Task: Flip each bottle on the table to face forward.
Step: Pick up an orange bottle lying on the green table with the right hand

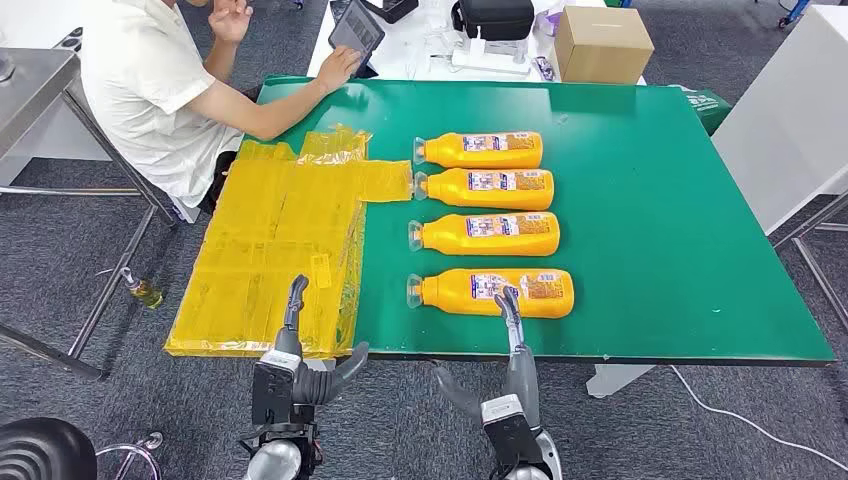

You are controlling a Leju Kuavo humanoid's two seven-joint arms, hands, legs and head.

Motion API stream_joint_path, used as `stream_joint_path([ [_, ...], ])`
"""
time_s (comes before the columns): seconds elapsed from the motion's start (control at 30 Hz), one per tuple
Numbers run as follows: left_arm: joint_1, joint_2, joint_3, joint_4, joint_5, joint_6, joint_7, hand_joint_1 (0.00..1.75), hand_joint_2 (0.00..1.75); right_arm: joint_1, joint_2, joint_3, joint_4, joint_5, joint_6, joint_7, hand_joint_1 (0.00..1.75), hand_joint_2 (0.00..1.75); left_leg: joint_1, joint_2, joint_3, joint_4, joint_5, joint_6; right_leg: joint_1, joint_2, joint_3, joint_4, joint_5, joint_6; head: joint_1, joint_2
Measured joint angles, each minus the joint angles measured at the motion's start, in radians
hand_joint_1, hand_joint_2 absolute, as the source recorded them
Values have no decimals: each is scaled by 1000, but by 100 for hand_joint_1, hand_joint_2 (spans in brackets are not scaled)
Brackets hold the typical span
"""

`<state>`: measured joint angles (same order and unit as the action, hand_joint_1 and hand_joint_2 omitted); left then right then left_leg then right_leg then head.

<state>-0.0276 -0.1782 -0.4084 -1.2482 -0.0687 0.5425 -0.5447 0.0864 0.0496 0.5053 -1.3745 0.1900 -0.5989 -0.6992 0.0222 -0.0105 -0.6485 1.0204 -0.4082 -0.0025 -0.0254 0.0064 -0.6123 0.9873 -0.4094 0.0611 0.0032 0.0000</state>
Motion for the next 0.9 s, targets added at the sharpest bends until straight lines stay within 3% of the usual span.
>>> stream_joint_path([
  [0.33,-11,-15,1,4,-30,-30,8,0,175,36,0,3,-9,-12,-47,0,0,175,0,0,0,0,0,0,0,0,0,0,0,0,0,0],
  [0.63,-19,-23,-1,7,-33,-34,22,0,175,47,-2,2,-9,-11,-23,0,0,175,0,0,0,0,0,0,0,0,0,0,0,0,0,0],
  [0.9,-30,-23,-3,9,-25,-43,23,0,175,30,-11,1,-8,102,-66,0,0,175,0,0,0,0,0,0,0,0,0,0,0,0,0,0],
])
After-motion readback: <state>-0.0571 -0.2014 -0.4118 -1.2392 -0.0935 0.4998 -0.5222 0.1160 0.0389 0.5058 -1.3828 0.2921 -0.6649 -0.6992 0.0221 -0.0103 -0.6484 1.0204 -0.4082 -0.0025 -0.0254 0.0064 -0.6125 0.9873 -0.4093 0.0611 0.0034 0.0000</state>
